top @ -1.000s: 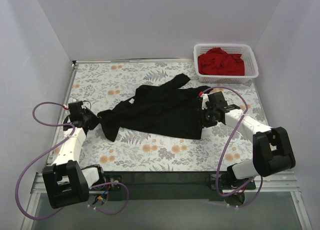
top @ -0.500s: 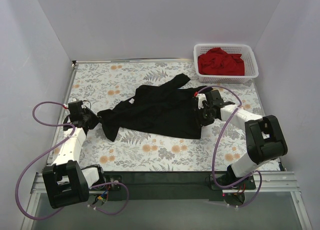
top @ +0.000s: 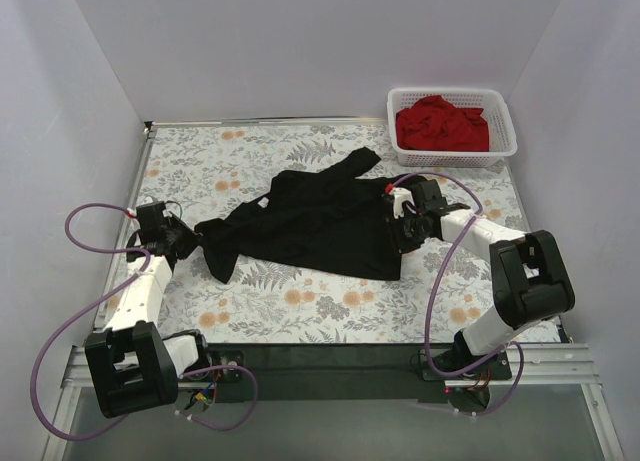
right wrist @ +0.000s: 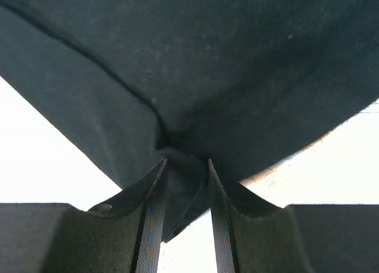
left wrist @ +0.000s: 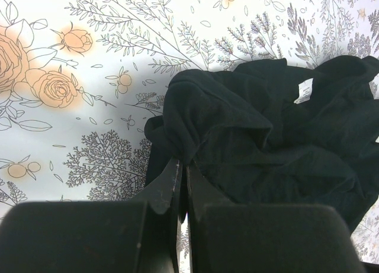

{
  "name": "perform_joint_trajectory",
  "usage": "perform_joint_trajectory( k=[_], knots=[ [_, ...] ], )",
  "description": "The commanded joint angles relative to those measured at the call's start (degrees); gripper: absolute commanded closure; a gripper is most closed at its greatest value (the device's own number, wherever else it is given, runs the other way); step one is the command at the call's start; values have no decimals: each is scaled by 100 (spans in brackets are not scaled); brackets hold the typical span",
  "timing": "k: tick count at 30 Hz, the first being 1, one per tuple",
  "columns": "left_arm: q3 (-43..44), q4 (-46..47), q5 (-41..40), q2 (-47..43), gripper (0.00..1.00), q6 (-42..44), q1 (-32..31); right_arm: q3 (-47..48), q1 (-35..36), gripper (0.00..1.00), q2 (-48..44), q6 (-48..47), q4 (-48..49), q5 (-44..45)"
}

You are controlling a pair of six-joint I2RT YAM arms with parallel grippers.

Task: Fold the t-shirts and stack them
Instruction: Flatten the tshirt out

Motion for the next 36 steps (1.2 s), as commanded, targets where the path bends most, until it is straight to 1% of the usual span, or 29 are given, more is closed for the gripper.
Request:
perform_joint_trajectory(
  k=[1, 7, 15, 17, 19, 20, 21, 22, 26, 29, 30, 31, 33, 34, 36],
  knots=[
    [0, 113, 59, -31, 98, 76, 10, 64, 48, 65, -390, 21, -52, -207],
    [0, 113, 51, -49, 98, 94, 10, 126, 110, 63, -452, 56, -105, -268],
    [0, 113, 59, -40, 98, 94, 10, 56, 145, 66, -189, 13, -97, -190],
    [0, 113, 60, -40, 98, 85, 10, 38, 145, 80, -171, -31, -61, -120],
    [-9, 113, 68, -31, 99, 85, 10, 47, 145, 82, -145, -40, -53, -85],
    [9, 122, 60, -14, 100, 76, 10, 73, 145, 92, -136, -49, -53, -67],
    [9, 113, 51, -5, 100, 59, 10, 82, 145, 96, -171, -49, -53, -67],
    [26, 113, 33, 21, 100, 50, 10, 108, 136, 99, -197, -32, -53, -32],
    [359, -9, -81, 74, 100, -117, 10, 441, 136, 99, -574, 56, -123, 354],
    [1123, -211, -125, 301, 100, -284, 27, 1082, 145, 99, -979, 74, -237, 916],
    [1734, -308, -116, 381, 100, -319, 53, 1527, 145, 99, -1145, 48, -263, 1074],
    [2054, -343, -73, 478, 100, -424, 97, 1776, 145, 99, -1199, -39, -272, 1363],
    [2835, -501, 85, 855, 100, -547, 247, 2346, 136, 99, -1260, -154, -307, 1576],
    [3631, -537, 156, 1013, 100, -713, 308, 2906, 136, 99, -1252, -268, -308, 1768],
    [4382, -633, 444, 1425, 100, -942, 545, 3559, 136, 99, -1173, -435, -308, 1945]
  ],
)
